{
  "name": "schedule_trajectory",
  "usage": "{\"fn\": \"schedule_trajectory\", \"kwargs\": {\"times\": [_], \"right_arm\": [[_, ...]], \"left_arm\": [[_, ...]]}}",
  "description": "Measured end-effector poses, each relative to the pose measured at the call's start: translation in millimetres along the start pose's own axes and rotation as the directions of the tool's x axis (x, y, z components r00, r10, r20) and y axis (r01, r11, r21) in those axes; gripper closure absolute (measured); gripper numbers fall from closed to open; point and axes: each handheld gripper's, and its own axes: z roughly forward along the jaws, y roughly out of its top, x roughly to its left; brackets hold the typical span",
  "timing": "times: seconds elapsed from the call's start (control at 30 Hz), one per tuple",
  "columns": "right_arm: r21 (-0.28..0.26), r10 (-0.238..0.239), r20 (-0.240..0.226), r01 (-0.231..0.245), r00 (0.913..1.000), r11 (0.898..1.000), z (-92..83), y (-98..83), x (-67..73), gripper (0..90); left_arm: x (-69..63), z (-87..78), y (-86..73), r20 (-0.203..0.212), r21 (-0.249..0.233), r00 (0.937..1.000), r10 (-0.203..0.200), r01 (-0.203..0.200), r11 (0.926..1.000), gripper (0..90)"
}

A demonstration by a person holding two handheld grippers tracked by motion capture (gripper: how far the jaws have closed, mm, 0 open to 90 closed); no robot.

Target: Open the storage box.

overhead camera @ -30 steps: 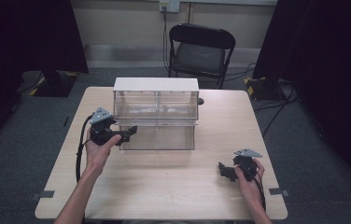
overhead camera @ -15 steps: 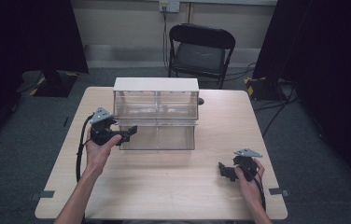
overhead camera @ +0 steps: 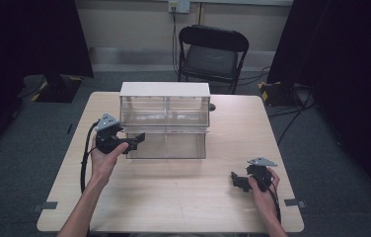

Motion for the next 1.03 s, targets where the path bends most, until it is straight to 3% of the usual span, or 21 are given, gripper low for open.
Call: {"fn": "schedule_trajectory", "kwargs": {"times": [1.03], "right_arm": [[0.000,0.000,0.000,0.000,1.0000,1.000,0.1,0.0,0.0,6.3]], "left_arm": [[-0.2,0.7,-0.1,-0.006,0.005,1.0000,0.002,-0.002,1.0000,9.4]]}}
